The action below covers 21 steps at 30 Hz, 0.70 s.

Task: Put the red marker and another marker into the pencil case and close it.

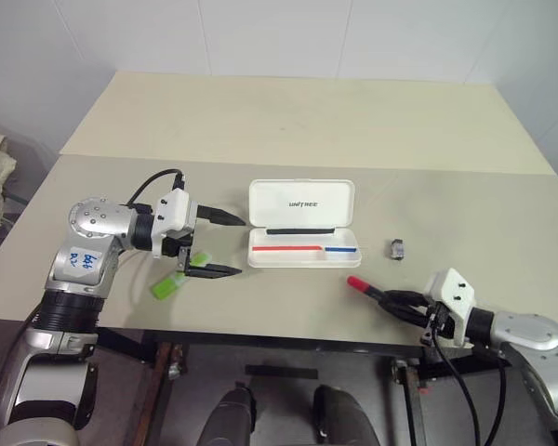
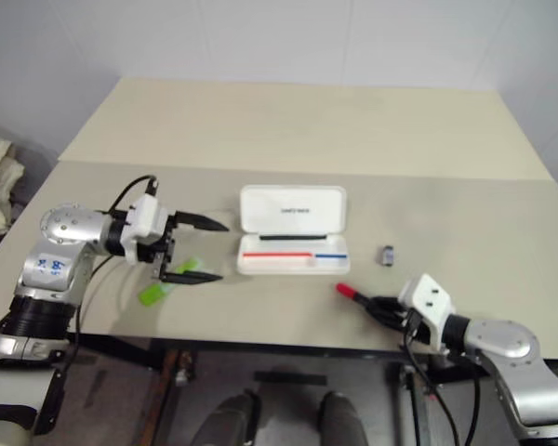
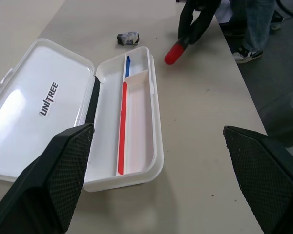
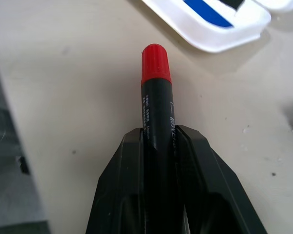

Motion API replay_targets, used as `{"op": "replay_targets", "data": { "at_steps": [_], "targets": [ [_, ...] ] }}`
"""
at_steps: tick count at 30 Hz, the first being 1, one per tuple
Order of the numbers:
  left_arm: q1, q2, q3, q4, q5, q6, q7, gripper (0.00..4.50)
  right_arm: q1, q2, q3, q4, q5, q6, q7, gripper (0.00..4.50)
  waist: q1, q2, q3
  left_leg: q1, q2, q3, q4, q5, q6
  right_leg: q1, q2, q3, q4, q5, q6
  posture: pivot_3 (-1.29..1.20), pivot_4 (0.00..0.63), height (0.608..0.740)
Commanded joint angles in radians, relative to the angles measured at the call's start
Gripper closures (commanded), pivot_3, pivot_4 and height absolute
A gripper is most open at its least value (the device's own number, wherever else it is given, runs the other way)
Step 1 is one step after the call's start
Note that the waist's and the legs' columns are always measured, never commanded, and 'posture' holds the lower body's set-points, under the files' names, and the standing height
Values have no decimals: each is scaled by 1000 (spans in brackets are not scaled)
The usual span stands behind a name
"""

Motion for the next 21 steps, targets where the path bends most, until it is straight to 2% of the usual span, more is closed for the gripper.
{"op": "replay_targets", "data": {
  "at_steps": [1,4,7,13,18,21],
  "targets": [
    [-11,3,21,-23,-15,-13,8,0,31,-70,-85,-85,46,21,60,3901,1,0,0,0,0,0,0,0,0,0,0,0,0,0,0,0,150,740],
    [-15,-4,22,-8,-11,-23,14,0,15,-144,-145,-133,97,52,114,3901,-1,1,1,0,0,1,1,0,1,0,0,0,0,0,0,0,150,740],
    [-14,-10,20,-5,-11,-29,22,0,-79,-147,-131,-123,116,64,95,3901,-5,0,1,0,1,1,2,0,1,1,1,0,0,0,0,0,150,740],
    [2,-15,19,-5,-7,-42,31,0,-352,-95,22,-7,58,42,78,3901,-11,0,2,0,2,1,2,0,0,0,1,0,0,0,-1,0,150,740],
    [7,-17,19,-2,-3,-46,39,0,-594,24,205,195,-57,-63,97,3901,-23,0,2,-1,1,1,2,-1,-1,-1,1,0,-1,0,-1,0,150,740],
    [16,-14,22,-10,-3,-45,43,0,-688,88,286,321,-126,-156,123,3901,-26,0,2,-1,2,1,1,-1,-1,-2,1,0,-1,0,-1,0,150,740]
  ]
}}
